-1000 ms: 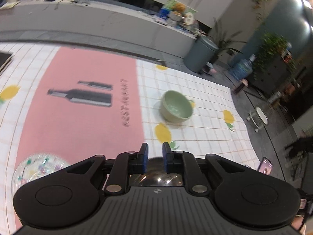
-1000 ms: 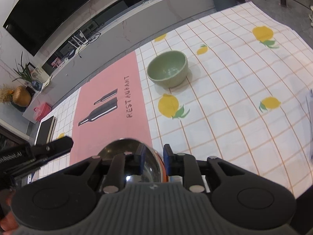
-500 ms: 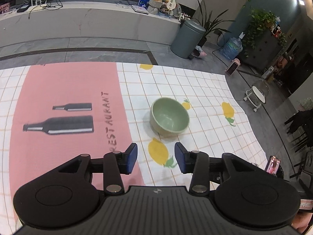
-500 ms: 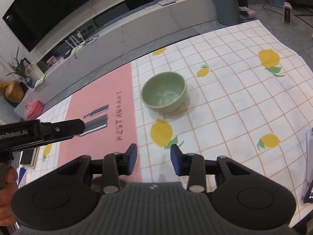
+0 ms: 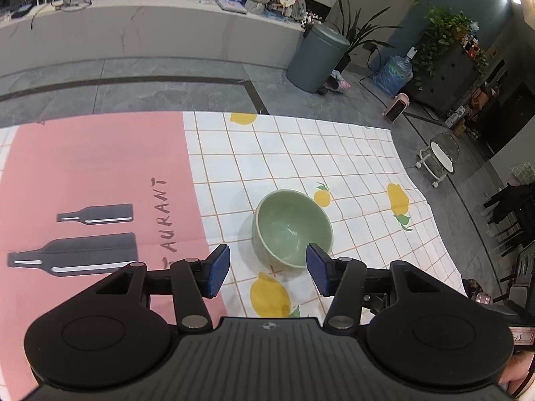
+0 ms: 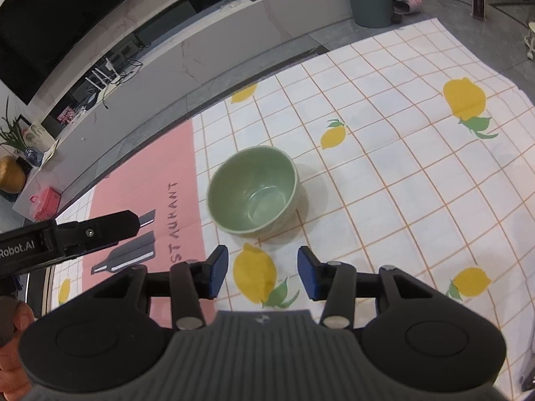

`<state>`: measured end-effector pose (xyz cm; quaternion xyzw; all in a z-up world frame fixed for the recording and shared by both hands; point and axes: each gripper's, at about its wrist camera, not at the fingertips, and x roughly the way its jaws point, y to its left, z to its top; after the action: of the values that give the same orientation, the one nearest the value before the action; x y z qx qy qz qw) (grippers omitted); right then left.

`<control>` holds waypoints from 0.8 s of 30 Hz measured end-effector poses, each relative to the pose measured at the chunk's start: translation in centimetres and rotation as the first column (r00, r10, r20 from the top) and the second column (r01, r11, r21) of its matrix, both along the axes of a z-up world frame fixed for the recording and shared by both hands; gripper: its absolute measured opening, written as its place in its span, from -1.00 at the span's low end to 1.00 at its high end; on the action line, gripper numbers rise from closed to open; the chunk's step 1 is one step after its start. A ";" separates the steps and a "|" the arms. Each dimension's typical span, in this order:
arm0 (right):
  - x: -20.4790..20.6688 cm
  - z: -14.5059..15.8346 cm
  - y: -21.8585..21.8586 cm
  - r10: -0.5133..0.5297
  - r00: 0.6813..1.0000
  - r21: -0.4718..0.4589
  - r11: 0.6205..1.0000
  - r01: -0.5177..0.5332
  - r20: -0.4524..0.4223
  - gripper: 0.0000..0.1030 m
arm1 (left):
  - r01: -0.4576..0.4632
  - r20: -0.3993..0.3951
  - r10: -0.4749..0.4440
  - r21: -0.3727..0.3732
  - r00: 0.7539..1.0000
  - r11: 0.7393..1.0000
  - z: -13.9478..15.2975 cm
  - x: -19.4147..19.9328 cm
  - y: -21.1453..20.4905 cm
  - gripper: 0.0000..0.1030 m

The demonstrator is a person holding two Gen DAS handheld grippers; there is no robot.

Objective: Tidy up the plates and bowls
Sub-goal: 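Move both grippers toward the pale green bowl rim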

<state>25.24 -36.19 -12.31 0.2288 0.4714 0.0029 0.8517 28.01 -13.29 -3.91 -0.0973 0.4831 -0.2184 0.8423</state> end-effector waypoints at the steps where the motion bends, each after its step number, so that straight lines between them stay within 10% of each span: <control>1: 0.3 -0.3 -0.1 -0.006 1.000 0.001 1.000 0.006 -0.007 -0.11 | -0.003 -0.007 0.003 0.000 1.000 1.000 -0.3 0.4 -0.1 0.18; 16: 3.6 -3.3 -1.5 -0.073 0.996 0.075 0.994 0.076 -0.042 -0.12 | -0.031 -0.097 0.029 -0.025 0.995 0.999 -3.9 4.4 -1.3 0.18; 24: 4.6 -4.6 -2.5 -0.118 0.991 0.102 0.987 0.124 -0.057 -0.52 | -0.018 -0.156 0.016 -0.012 0.988 1.000 -6.0 5.5 -3.3 -0.06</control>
<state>29.86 -38.66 -16.94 0.3015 0.4774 -0.0300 0.8248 33.50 -16.64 -9.88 -0.1238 0.5452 -0.2060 0.8031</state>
